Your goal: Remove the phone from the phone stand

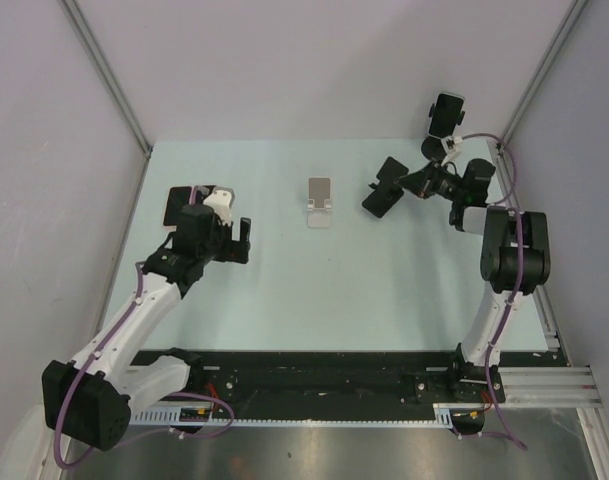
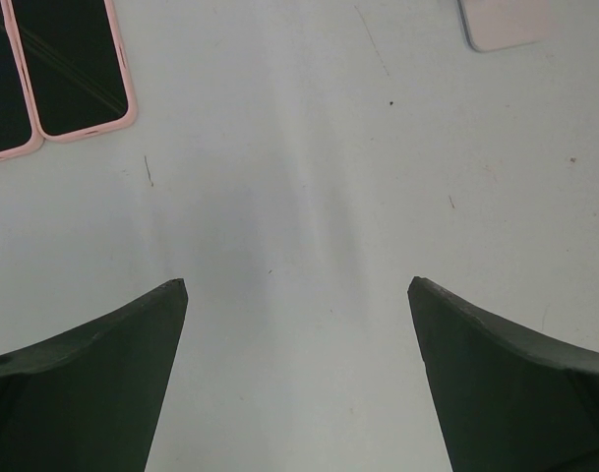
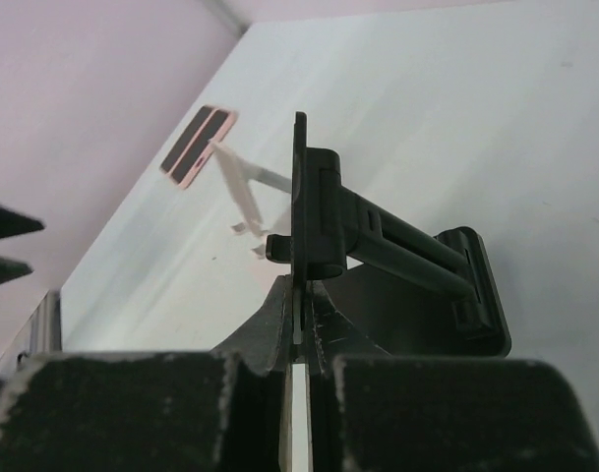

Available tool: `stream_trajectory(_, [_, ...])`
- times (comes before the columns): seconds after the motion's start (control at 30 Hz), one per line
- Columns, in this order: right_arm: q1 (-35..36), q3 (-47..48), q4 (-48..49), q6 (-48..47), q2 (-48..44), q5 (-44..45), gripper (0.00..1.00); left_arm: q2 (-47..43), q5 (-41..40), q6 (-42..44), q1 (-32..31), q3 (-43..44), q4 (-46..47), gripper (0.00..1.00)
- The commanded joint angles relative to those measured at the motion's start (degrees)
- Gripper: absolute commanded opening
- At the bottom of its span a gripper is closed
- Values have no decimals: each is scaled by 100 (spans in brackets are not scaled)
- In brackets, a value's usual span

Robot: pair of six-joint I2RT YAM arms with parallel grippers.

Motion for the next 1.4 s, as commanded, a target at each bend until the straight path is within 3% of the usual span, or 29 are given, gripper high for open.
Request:
stream_trajectory(0.0, [425, 695, 593, 73, 477, -1126, 0, 65, 76, 151, -44, -31, 177, 100])
stream_trajectory(0.23, [698, 1495, 1261, 846, 1295, -2048, 0, 197, 128, 159, -44, -14, 186, 100])
stream_trajectory(0.4, [988, 2215, 2358, 1873, 1919, -2558, 0, 267, 181, 159, -35, -5, 203, 100])
stream_trajectory(0.57, [1172, 3392, 4580, 4527, 3140, -2937, 0, 381, 173, 168, -44, 4, 203, 100])
stream_trajectory(0.7, [1234, 4026, 4584, 4723, 3519, -3113, 0, 443, 172, 177, -44, 13, 204, 100])
stream_trajectory(0.97, [1024, 3842, 4593, 4670, 3431, -3183, 0, 478, 234, 186, -44, 48, 212, 100])
stream_trajectory(1.07, [1032, 3930, 4593, 4680, 3467, -3210, 21, 496, 234, 186, -44, 39, 204, 100])
stream_trajectory(1.1, [1067, 3948, 4593, 4662, 3476, -3210, 40, 487, 225, 186, -44, 39, 203, 100])
stream_trajectory(1.2, [1094, 4027, 4593, 4688, 3511, -3192, 60, 461, 190, 195, -44, 30, 204, 100])
stream_trajectory(1.37, [1085, 3983, 4602, 4706, 3423, -3201, 72, 452, 225, 186, -44, 30, 203, 100])
